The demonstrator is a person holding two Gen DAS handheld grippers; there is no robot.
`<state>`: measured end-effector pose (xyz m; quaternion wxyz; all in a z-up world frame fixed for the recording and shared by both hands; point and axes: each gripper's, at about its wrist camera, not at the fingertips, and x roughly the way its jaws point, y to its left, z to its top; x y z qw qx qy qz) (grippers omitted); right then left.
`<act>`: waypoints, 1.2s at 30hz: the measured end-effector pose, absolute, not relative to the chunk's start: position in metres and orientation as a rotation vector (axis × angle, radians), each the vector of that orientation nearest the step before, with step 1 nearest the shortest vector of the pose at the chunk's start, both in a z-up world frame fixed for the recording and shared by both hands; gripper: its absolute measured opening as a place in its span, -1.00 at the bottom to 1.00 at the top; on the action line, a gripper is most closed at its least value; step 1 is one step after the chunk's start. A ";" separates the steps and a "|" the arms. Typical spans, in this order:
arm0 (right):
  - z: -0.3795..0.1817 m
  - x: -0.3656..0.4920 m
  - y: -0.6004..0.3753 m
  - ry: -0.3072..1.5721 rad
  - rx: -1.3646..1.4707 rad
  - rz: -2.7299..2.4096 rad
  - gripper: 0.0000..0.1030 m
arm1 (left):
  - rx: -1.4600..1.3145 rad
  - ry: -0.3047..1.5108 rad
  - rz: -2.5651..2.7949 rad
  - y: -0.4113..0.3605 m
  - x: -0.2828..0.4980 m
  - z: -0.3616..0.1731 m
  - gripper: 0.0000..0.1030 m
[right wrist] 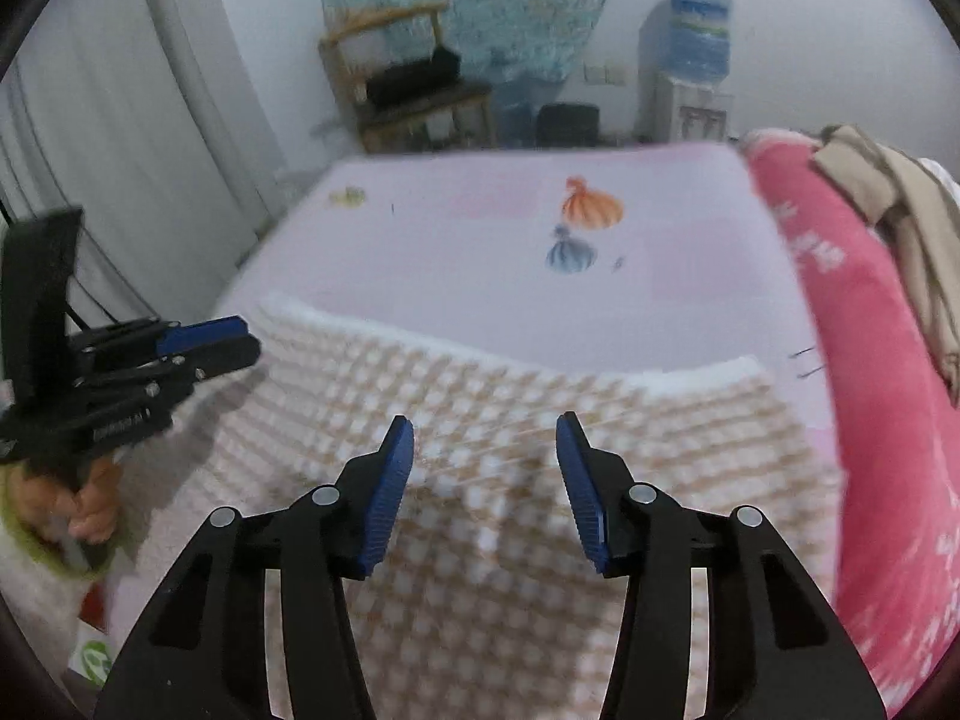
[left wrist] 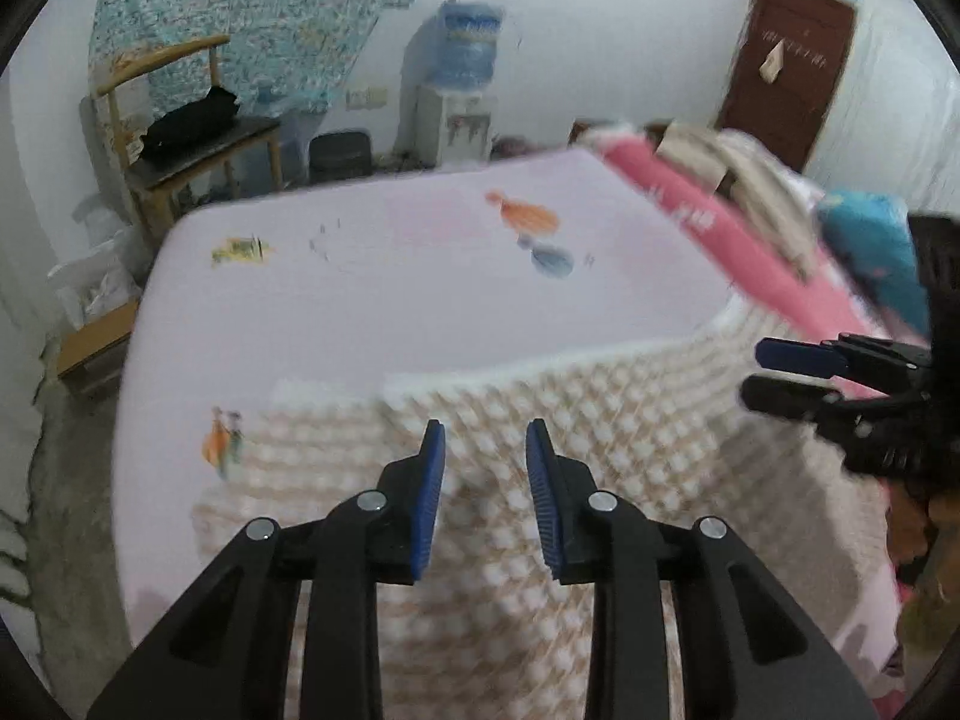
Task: Fold large clothes
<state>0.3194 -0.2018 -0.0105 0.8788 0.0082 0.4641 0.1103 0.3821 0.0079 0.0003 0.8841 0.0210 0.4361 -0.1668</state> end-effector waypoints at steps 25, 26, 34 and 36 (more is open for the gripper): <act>-0.021 0.206 -0.158 0.955 -0.045 0.301 -0.32 | 0.013 0.878 -0.519 0.015 0.272 -0.007 -0.40; -0.027 0.202 -0.152 0.965 -0.055 0.304 -0.31 | 0.032 0.903 -0.522 0.010 0.267 -0.016 -0.40; -0.026 0.167 -0.148 0.889 -0.042 0.256 -0.31 | 0.013 0.851 -0.437 0.019 0.238 -0.025 -0.37; -0.027 0.150 -0.145 0.859 -0.099 0.250 -0.26 | 0.043 0.835 -0.432 0.020 0.224 -0.026 -0.32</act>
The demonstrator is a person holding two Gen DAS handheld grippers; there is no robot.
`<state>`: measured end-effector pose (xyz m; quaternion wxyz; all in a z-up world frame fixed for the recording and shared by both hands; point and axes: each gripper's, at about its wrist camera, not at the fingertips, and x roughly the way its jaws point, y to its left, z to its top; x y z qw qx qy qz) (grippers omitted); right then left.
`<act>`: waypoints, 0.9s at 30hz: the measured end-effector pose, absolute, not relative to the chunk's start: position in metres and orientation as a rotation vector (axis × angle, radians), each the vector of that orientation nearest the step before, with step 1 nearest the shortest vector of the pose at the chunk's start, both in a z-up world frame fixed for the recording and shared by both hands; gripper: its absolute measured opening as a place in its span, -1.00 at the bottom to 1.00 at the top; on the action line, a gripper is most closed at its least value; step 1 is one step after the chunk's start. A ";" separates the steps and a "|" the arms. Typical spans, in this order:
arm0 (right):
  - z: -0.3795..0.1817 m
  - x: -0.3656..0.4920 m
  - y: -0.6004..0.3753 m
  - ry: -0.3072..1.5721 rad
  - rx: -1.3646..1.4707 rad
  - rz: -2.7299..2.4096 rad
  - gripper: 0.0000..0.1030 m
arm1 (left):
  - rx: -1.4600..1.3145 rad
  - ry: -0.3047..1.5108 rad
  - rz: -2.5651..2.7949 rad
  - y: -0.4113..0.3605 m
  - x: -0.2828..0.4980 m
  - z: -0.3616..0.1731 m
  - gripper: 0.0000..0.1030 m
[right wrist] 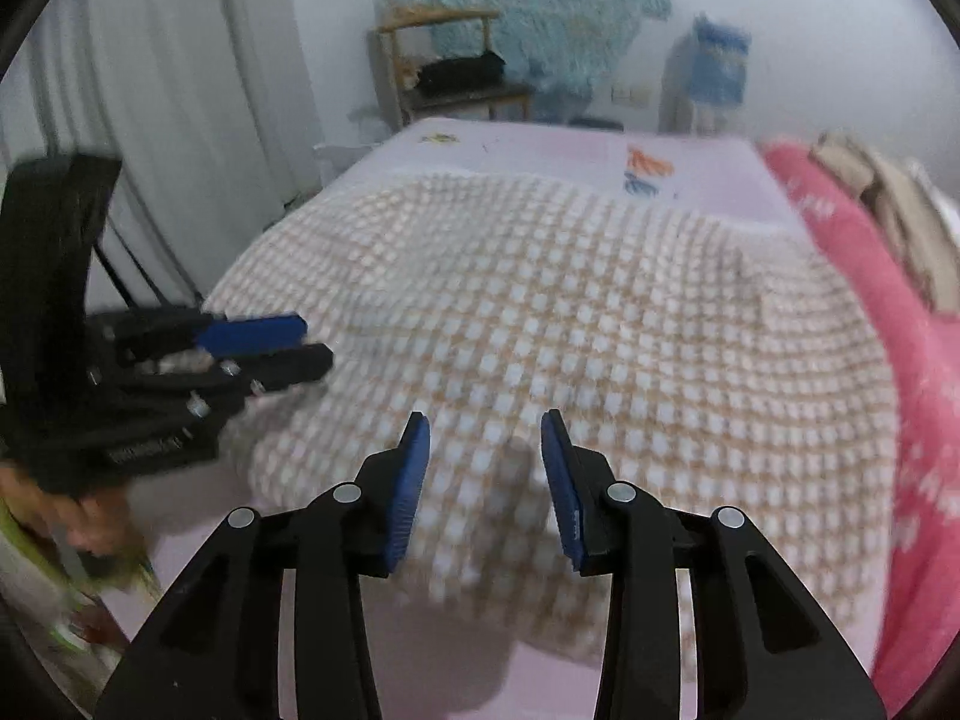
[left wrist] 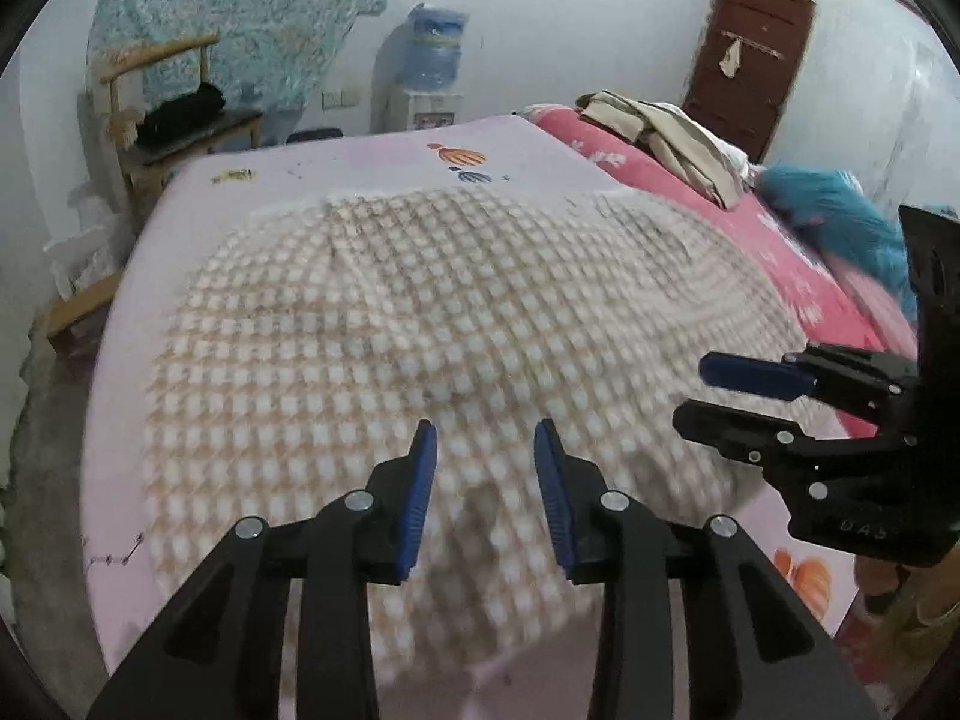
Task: Fold large clothes
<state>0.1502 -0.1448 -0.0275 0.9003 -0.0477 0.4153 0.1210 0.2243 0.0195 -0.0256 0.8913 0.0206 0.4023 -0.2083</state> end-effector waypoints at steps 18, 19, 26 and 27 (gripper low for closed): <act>-0.040 0.100 -0.249 0.854 0.146 -0.030 -0.17 | -0.117 0.831 -0.288 0.090 0.197 -0.033 -0.15; -0.031 0.090 -0.254 0.809 0.139 -0.056 -0.15 | -0.112 0.827 -0.280 0.086 0.203 -0.033 -0.13; -0.055 0.096 -0.273 0.879 0.188 -0.120 -0.09 | -0.116 0.876 -0.187 0.093 0.207 -0.046 -0.07; -0.050 0.094 -0.271 0.872 0.192 -0.115 -0.06 | -0.112 0.868 -0.179 0.093 0.203 -0.041 -0.04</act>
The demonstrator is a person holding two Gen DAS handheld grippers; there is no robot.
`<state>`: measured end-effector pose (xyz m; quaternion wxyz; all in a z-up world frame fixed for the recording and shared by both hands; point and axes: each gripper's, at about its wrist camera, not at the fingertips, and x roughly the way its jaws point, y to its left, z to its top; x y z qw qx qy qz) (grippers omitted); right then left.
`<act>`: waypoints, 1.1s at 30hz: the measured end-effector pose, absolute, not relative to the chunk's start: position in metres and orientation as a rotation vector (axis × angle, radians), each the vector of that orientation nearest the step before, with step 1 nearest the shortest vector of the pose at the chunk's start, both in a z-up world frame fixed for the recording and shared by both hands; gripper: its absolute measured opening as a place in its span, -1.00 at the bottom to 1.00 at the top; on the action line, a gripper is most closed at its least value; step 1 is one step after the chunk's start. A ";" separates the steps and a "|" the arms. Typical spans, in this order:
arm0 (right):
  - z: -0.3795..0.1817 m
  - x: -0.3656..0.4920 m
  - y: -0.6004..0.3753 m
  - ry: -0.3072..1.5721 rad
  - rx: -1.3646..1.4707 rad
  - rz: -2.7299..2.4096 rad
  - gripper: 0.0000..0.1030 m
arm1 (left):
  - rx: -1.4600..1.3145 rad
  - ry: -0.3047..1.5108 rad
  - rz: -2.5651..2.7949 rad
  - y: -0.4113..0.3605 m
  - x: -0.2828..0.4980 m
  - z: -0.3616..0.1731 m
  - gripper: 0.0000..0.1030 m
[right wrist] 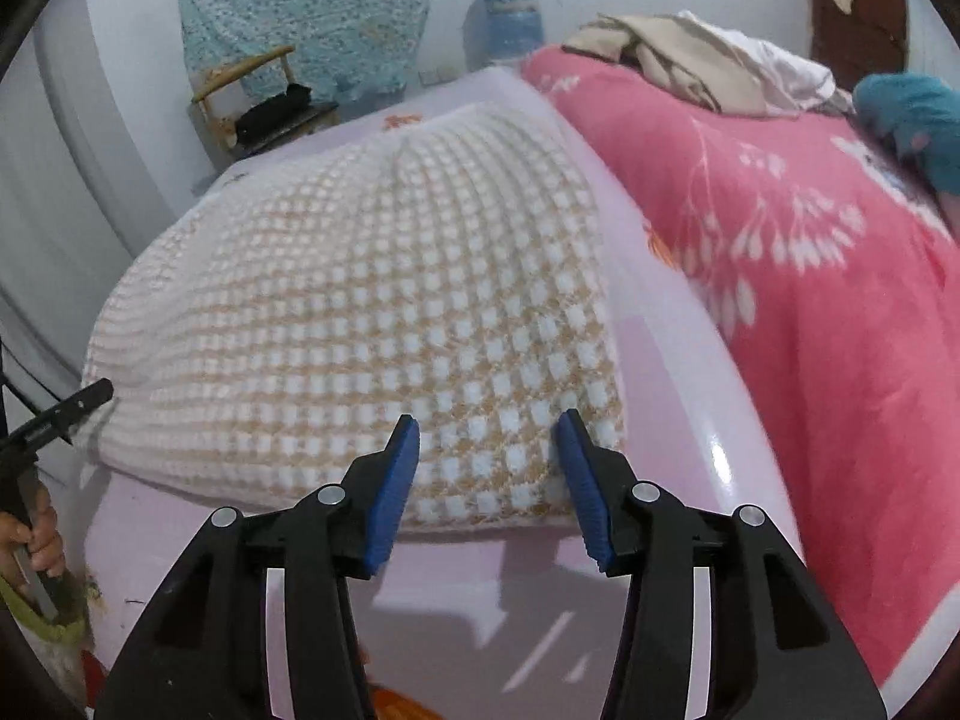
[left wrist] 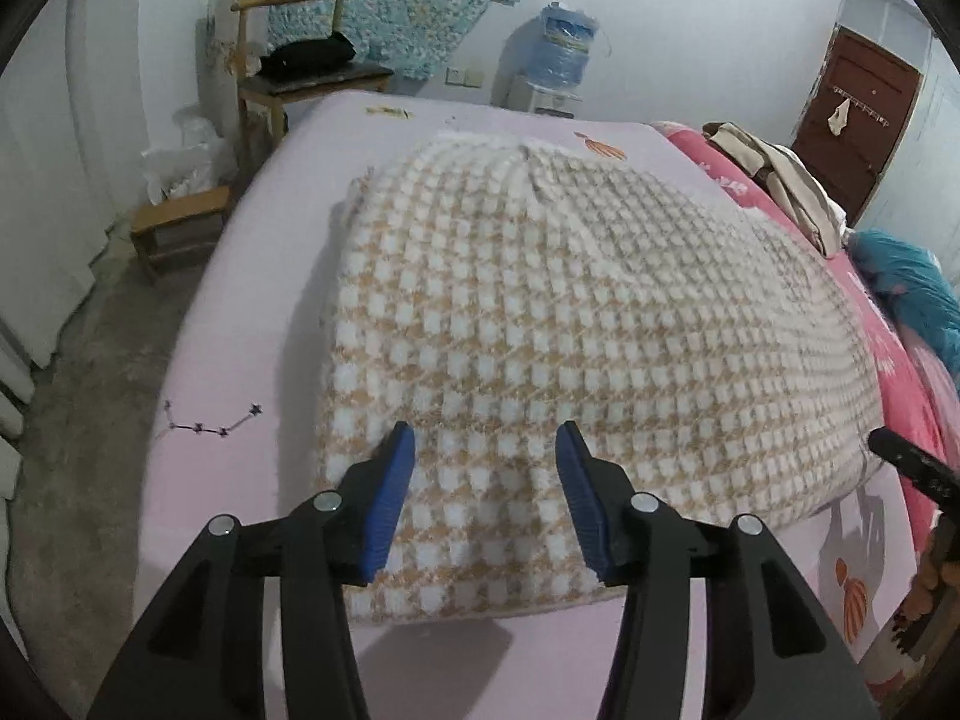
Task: Fold large clothes
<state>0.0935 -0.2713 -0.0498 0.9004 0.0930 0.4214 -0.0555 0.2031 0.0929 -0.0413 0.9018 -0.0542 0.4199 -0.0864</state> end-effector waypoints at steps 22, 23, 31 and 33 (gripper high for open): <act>0.047 0.005 -0.188 0.529 -0.034 -0.099 0.84 | 0.018 0.615 -0.092 0.027 0.105 0.052 0.90; 0.049 0.003 -0.188 0.519 -0.028 -0.100 0.84 | 0.018 0.604 -0.081 0.026 0.103 0.054 0.90; 0.053 -0.008 -0.183 0.485 -0.010 -0.122 0.84 | 0.011 0.609 -0.005 0.022 0.096 0.062 0.90; 0.052 -0.009 -0.180 0.491 -0.018 -0.118 0.84 | 0.028 0.611 -0.003 0.019 0.095 0.062 0.90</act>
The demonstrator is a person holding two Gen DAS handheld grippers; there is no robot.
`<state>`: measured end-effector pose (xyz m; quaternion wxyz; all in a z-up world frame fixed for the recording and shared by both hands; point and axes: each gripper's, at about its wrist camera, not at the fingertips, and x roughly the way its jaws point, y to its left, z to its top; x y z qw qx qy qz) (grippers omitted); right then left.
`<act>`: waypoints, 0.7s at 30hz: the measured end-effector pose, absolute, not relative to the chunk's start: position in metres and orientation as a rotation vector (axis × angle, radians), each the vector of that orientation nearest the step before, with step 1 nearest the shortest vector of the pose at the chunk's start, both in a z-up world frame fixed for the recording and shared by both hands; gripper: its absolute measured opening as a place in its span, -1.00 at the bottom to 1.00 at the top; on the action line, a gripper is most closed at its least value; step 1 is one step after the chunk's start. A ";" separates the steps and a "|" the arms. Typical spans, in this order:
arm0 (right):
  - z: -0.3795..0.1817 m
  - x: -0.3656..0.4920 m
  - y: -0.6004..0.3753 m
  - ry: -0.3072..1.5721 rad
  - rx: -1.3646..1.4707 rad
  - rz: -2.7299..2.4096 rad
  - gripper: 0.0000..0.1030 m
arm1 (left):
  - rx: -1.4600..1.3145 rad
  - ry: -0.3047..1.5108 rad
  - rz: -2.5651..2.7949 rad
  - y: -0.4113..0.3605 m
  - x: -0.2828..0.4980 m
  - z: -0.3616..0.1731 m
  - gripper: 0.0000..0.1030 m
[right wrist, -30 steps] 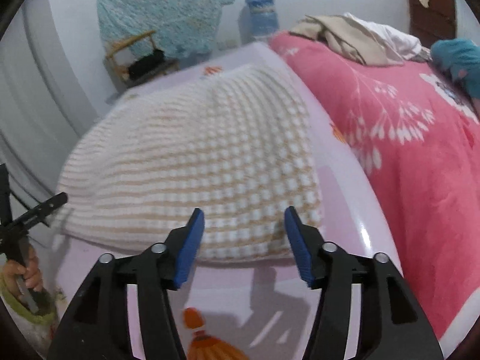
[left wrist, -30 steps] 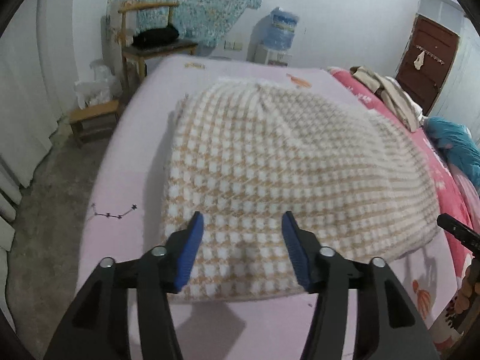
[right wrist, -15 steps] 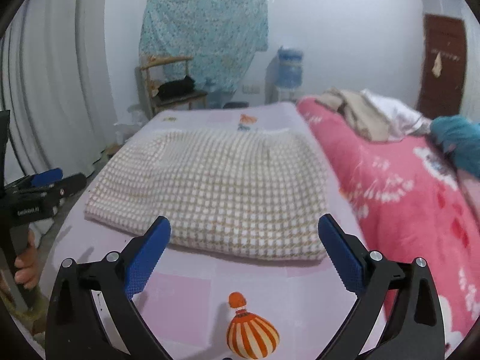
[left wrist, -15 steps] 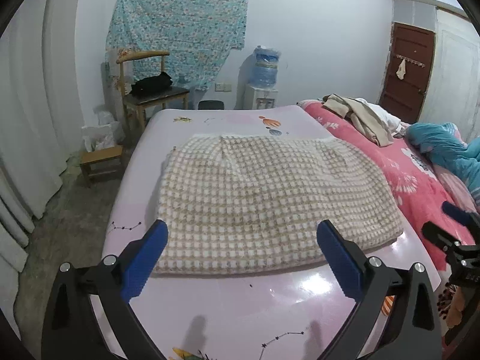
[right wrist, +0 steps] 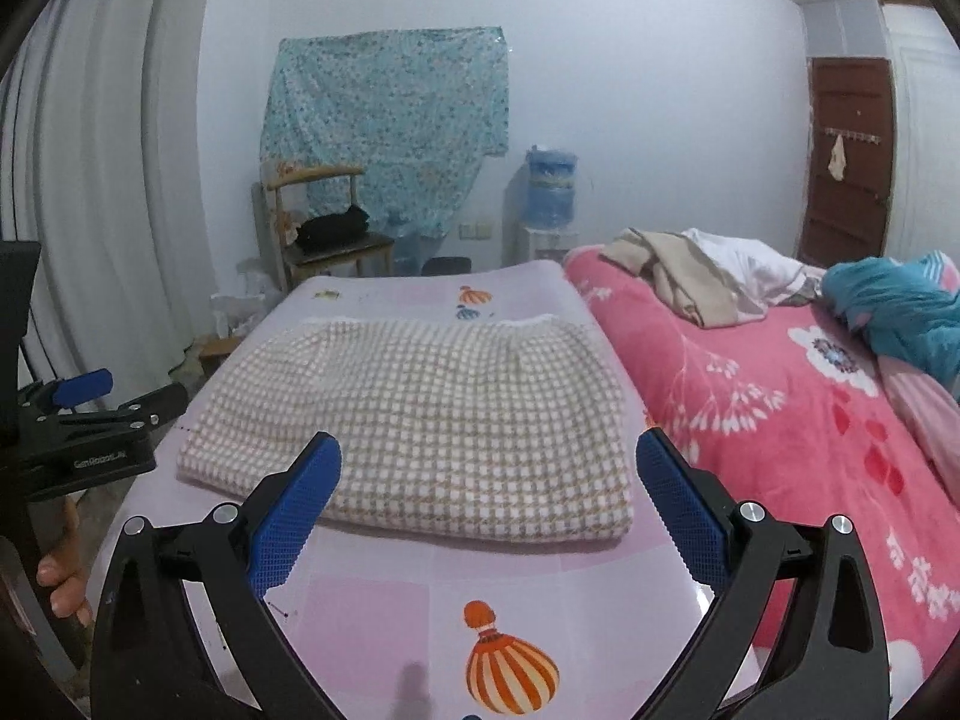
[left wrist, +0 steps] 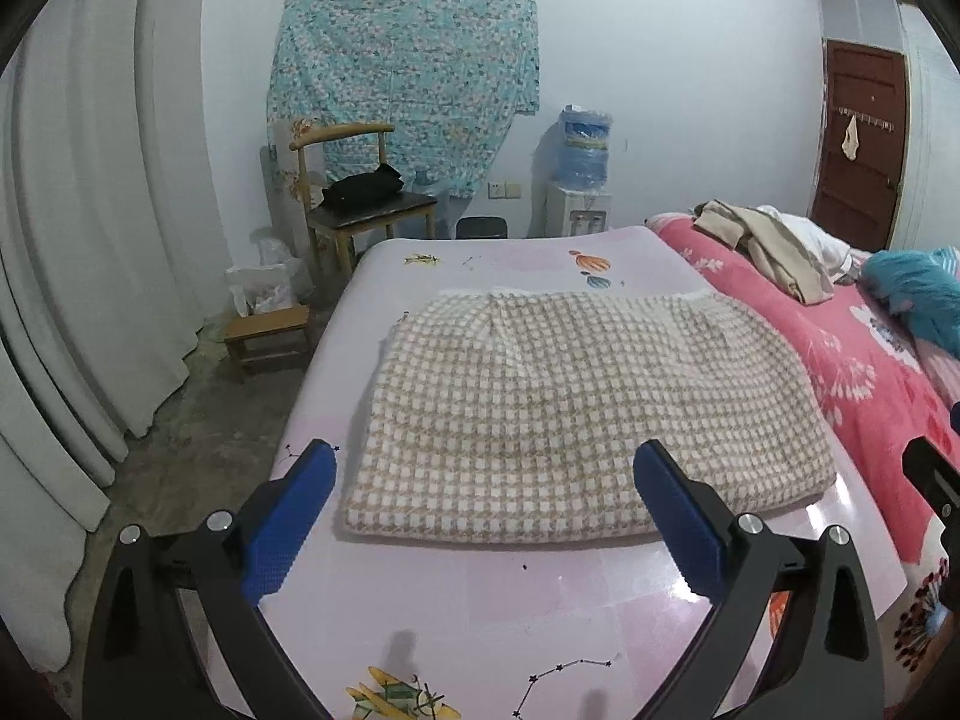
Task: Fold large clothes
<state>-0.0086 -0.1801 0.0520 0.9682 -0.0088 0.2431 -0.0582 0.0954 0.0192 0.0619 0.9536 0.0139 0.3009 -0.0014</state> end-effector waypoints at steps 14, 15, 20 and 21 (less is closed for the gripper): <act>0.024 0.017 -0.194 0.722 0.091 -0.143 0.84 | 0.051 0.787 0.032 0.002 0.104 0.033 0.90; 0.021 0.020 -0.195 0.741 0.094 -0.151 0.84 | 0.054 0.805 0.042 0.001 0.106 0.030 0.90; 0.008 0.026 -0.194 0.789 0.084 -0.174 0.84 | 0.038 0.846 0.063 0.002 0.112 0.020 0.90; 0.006 0.026 -0.195 0.794 0.082 -0.176 0.84 | 0.033 0.849 0.069 0.003 0.112 0.020 0.90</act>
